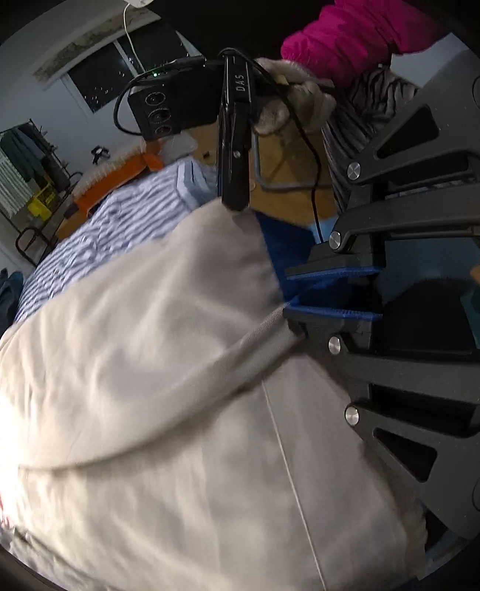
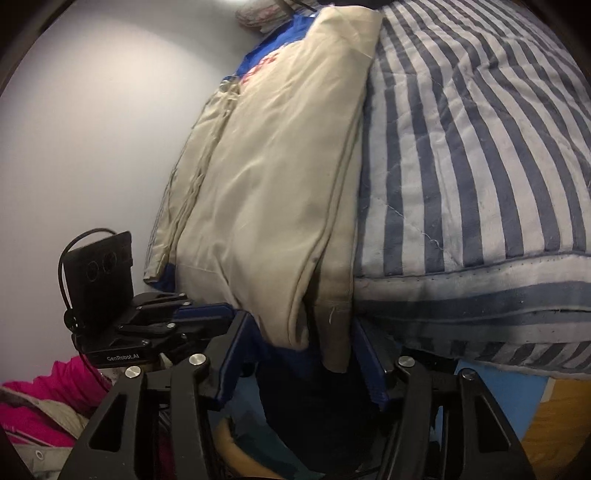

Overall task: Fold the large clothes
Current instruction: 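Open both grippers and release the folded side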

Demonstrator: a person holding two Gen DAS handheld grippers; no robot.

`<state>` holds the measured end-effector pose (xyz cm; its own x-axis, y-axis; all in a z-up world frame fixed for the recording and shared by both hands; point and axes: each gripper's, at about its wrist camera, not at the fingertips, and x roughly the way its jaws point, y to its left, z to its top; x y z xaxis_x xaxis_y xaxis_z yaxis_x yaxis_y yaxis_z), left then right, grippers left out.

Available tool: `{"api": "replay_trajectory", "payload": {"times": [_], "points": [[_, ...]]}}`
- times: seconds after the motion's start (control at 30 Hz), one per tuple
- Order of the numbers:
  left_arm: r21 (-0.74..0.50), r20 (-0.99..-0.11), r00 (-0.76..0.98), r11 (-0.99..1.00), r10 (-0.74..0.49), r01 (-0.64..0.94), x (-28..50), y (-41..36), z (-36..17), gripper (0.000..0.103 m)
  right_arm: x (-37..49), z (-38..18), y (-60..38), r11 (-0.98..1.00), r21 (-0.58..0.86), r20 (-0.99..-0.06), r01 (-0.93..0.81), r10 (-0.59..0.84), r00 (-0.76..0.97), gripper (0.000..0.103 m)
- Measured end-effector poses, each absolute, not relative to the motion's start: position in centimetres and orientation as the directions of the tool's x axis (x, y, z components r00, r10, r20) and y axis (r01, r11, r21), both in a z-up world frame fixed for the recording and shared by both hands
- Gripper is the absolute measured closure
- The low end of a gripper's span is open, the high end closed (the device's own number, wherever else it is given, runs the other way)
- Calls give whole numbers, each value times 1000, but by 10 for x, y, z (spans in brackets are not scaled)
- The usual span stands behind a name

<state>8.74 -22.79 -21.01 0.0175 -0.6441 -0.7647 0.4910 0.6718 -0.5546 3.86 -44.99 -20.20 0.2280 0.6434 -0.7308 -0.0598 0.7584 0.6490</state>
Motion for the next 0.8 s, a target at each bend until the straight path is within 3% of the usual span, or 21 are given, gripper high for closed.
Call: {"api": "replay_trajectory", "payload": {"times": [0.07,0.33,0.63,0.8], "points": [[-523,-778,30,674,-627,521,84,-231,-209,91,38,-203,-449,770,634,-743,-69,631,224,59],[-465,-810,44,687,-585,559,76,-229,-209,91,36,-205,-442,809,585,-781,-48,579,233,84],[-370,-771,216,697,-599,614,71,-206,-162,91,29,-188,-428,801,599,-767,-6,576,281,88],[-369,-748,324,769,-579,523,116,-215,-167,91,27,-171,-415,820,572,-772,-26,549,320,89]]}}
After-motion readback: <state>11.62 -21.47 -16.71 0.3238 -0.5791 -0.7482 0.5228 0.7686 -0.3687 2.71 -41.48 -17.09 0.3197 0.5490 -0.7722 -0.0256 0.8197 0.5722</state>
